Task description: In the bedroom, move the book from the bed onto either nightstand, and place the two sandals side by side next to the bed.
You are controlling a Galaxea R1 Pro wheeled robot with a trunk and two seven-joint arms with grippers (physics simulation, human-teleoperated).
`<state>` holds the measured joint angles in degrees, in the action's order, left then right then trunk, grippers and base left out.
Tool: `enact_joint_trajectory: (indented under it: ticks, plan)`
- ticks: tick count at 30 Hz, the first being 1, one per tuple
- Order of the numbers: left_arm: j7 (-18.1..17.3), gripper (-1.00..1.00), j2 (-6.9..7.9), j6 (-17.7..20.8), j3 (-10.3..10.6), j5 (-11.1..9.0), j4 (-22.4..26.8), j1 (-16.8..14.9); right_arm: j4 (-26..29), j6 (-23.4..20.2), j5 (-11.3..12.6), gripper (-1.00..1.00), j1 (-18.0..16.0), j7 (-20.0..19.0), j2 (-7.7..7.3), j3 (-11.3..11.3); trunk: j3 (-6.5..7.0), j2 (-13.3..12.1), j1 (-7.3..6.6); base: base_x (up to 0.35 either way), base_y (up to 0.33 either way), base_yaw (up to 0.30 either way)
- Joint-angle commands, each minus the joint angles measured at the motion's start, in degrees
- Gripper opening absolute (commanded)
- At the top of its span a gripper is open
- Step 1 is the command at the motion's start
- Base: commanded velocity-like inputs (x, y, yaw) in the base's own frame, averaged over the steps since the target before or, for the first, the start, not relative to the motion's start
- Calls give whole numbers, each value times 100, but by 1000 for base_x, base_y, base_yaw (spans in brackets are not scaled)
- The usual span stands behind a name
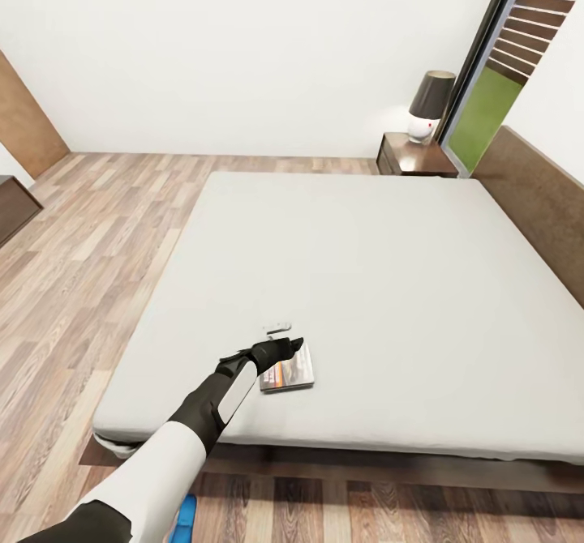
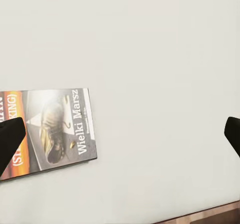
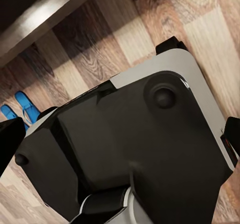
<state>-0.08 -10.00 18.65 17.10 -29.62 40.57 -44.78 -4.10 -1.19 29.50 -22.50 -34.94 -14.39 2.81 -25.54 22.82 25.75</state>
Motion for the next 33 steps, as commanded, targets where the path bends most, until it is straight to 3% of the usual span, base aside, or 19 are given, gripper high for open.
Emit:
enact_joint_trajectory:
  ticks: [1,18,33]
  plan:
    - [-1,100,0,25,-1,-26,4,-4,-21,-13,21,100,-9,-32,-3,27,-8,10,3,15,0,0]
    - [-1,100,0,25,3,-26,4,-4,-21,-13,21,100,-9,-34,-3,27,-8,10,3,169,0,0]
    - [-1,100,0,25,-7,-19,4,-5,-21,-13,21,100,-9,-32,-1,27,-8,10,3,13,0,0]
